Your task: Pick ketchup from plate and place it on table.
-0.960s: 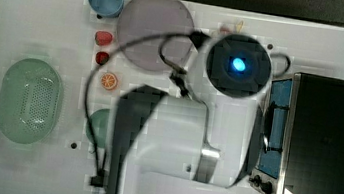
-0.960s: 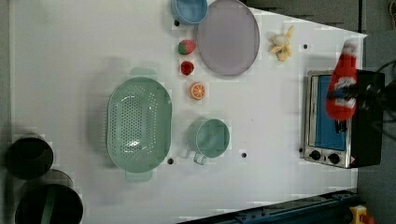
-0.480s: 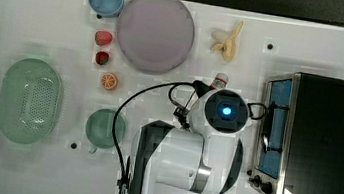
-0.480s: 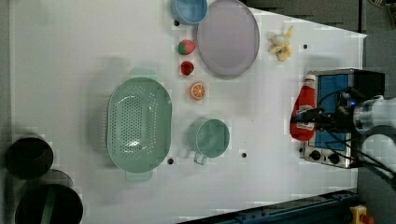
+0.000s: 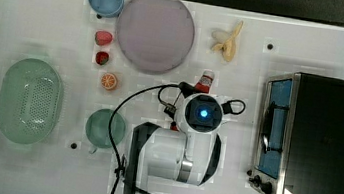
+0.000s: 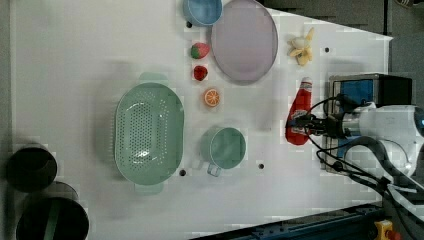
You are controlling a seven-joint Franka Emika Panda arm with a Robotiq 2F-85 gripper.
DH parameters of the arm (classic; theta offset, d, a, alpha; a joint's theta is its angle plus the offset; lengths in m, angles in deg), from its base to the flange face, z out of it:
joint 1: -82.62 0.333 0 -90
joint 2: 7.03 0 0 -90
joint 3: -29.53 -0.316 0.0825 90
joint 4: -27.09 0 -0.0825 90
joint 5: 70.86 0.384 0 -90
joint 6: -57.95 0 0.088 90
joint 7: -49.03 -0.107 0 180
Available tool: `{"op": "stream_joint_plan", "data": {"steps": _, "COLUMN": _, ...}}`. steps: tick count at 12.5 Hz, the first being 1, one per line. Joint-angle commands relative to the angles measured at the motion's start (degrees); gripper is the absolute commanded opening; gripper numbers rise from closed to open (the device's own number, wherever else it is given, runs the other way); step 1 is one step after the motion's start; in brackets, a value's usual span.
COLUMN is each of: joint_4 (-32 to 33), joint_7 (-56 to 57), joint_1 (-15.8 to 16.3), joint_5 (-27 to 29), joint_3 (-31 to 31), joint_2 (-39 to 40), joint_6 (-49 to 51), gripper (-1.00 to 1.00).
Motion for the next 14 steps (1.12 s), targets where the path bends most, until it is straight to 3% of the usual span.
{"op": "stream_joint_plan", "data": {"steps": 1, "joint_4": -0.59, "joint_7": -2.23, "joint_1": 0.43, "joint_5": 0.53, "joint_3": -0.03, "joint_2": -2.7, "joint_6": -1.31, "gripper": 0.72}}
{"op": "stream_joint_plan", "data": {"steps": 2, "joint_4": -0.67, "joint_7": -2.24, "joint_1": 0.46, "joint_5": 0.53, "joint_3": -0.11, "joint_2": -3.33, "joint_6": -1.33, "gripper": 0.95}}
{"op": "stream_joint_plan", "data": {"steps": 3, "joint_4": -0.68, "joint_7": -2.25, "joint_1": 0.48, "joint_5": 0.53, "joint_3": -0.23, "joint_2": -4.29, "joint_6": -1.2, "gripper": 1.0}}
{"op": "stream_joint_plan", "data": {"steps": 8, "joint_4": -2.84, "joint_7": -12.38, "joint_1": 0.89, "joint_5": 0.53, "joint_3": -0.84, "joint_2": -12.93, "joint_6": 4.94, "gripper": 1.0}}
{"op": "stream_joint_plan", "data": {"steps": 11, "joint_4": -9.08, "joint_7": -23.7, "joint_1": 1.29, "joint_5": 0.53, "joint_3": -2.1, "joint_2": -17.25, "joint_6": 18.6, "gripper": 1.0}}
{"op": "stream_joint_plan", "data": {"steps": 14, "joint_4": -17.93, "joint_7": -23.78, "joint_1": 1.25, "joint_5": 0.49, "joint_3": -2.51, "joint_2": -18.32, "joint_6": 26.75, "gripper": 1.0}}
